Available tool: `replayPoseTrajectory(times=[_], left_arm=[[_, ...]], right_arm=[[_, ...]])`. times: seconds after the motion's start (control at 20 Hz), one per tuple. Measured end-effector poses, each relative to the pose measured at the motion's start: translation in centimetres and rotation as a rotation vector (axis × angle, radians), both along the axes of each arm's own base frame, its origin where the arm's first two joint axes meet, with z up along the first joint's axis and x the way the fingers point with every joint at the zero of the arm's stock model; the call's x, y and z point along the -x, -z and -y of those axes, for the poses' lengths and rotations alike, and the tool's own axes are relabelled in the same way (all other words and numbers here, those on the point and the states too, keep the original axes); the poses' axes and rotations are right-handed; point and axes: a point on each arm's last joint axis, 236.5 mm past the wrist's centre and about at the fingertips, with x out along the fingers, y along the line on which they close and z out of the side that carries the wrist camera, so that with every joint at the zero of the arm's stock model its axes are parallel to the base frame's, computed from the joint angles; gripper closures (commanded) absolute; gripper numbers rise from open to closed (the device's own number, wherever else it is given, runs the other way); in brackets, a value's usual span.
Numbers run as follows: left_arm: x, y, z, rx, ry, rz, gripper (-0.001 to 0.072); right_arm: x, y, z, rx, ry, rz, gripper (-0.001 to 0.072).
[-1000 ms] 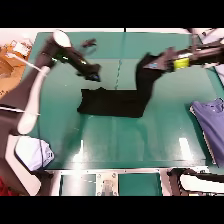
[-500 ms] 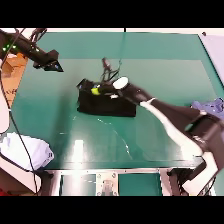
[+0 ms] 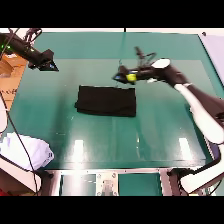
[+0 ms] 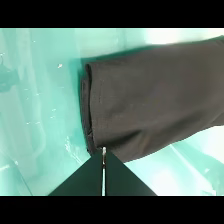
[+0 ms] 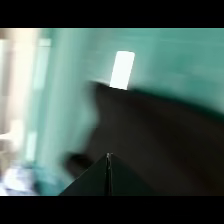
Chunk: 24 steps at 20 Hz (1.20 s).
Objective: Fold the shirts.
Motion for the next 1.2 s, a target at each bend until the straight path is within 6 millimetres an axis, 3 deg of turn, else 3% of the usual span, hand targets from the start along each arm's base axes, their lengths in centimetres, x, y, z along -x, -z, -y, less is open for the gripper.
replayPoseTrajectory(times=[0.05, 0.15, 0.25, 0.35, 0.5, 0.55, 0.6, 0.65, 0.8, 0.95, 1.05, 1.2], left_arm=[[0.0, 0.0, 0.0, 0.000, 0.000, 0.001, 0.0675], [0.0, 0.0, -0.1, 0.000, -0.001, 0.001, 0.0675], [-0.1, 0.0, -0.1, -0.001, -0.002, 0.002, 0.0675], [-0.1, 0.1, -0.2, -0.007, -0.005, 0.003, 0.0675], [-0.2, 0.2, -0.4, -0.017, -0.010, 0.007, 0.0675], [-0.3, 0.2, -0.5, -0.021, -0.012, 0.009, 0.0675], [-0.4, 0.2, -0.7, -0.027, -0.015, 0.010, 0.0675], [-0.4, 0.3, -0.8, -0.031, -0.017, 0.011, 0.0675], [-0.4, 0.4, -0.9, -0.040, -0.020, 0.010, 0.0675], [-0.4, 0.4, -1.0, -0.044, -0.020, 0.008, 0.0675], [-0.3, 0.5, -1.1, -0.046, -0.019, 0.005, 0.0675], [-0.2, 0.5, -1.1, -0.047, -0.017, 0.002, 0.0675]], right_arm=[[0.4, 1.1, 3.1, 0.050, 0.024, -0.029, 0.0109], [2.1, 4.0, 8.0, 0.117, 0.067, -0.117, 0.0077], [3.9, 6.9, 10.7, 0.154, 0.097, -0.198, 0.0076], [5.3, 9.1, 10.8, 0.151, 0.087, -0.250, 0.0077], [6.0, 10.6, 7.6, 0.082, 0.054, -0.274, 0.0086], [6.0, 10.8, 6.3, 0.056, 0.046, -0.276, 0.0261], [6.0, 11.1, 5.0, 0.049, 0.032, -0.267, 0.0684], [5.7, 11.1, 4.0, 0.040, 0.025, -0.256, 0.0689], [3.7, 7.4, 1.3, -0.033, 0.004, -0.169, 0.0690], [0.2, 0.3, 2.5, -0.100, 0.040, -0.031, 0.0690], [-1.7, -4.8, 6.0, -0.119, 0.101, 0.051, 0.0690], [-3.4, -11.5, 14.5, -0.120, 0.252, 0.152, 0.0690]])
